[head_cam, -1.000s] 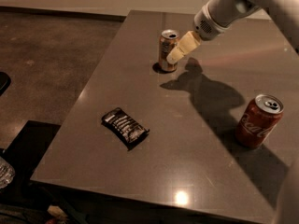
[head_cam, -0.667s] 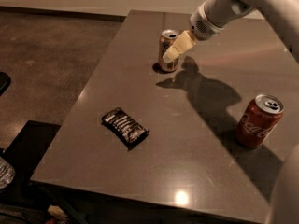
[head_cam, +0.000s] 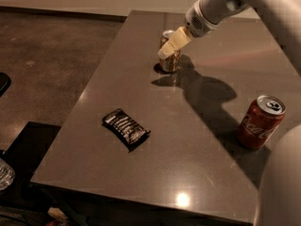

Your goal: Move orange can near coke can

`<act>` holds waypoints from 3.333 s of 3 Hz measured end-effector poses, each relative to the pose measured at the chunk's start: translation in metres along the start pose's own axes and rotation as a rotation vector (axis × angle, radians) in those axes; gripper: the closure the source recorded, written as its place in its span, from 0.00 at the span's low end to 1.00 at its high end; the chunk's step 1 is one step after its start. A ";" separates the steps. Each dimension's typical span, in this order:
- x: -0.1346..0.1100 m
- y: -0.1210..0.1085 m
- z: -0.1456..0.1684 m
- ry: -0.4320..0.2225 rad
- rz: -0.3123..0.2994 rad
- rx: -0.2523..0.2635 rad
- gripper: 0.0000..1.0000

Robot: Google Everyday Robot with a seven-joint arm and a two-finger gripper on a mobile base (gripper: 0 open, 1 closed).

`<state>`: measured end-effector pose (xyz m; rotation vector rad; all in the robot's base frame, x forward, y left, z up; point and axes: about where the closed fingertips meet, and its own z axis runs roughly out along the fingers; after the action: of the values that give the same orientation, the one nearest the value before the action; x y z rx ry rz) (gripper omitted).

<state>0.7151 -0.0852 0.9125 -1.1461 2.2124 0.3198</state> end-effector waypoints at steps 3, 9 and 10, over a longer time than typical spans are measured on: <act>-0.012 0.008 0.002 0.008 -0.028 -0.039 0.64; 0.104 0.057 -0.129 0.063 0.188 0.099 1.00; 0.122 0.063 -0.136 0.076 0.217 0.118 1.00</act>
Offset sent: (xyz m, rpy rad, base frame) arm 0.0017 0.0137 0.0095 -0.0059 0.0167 0.0472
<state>0.5557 -0.1911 0.9386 -0.8709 2.3938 0.2338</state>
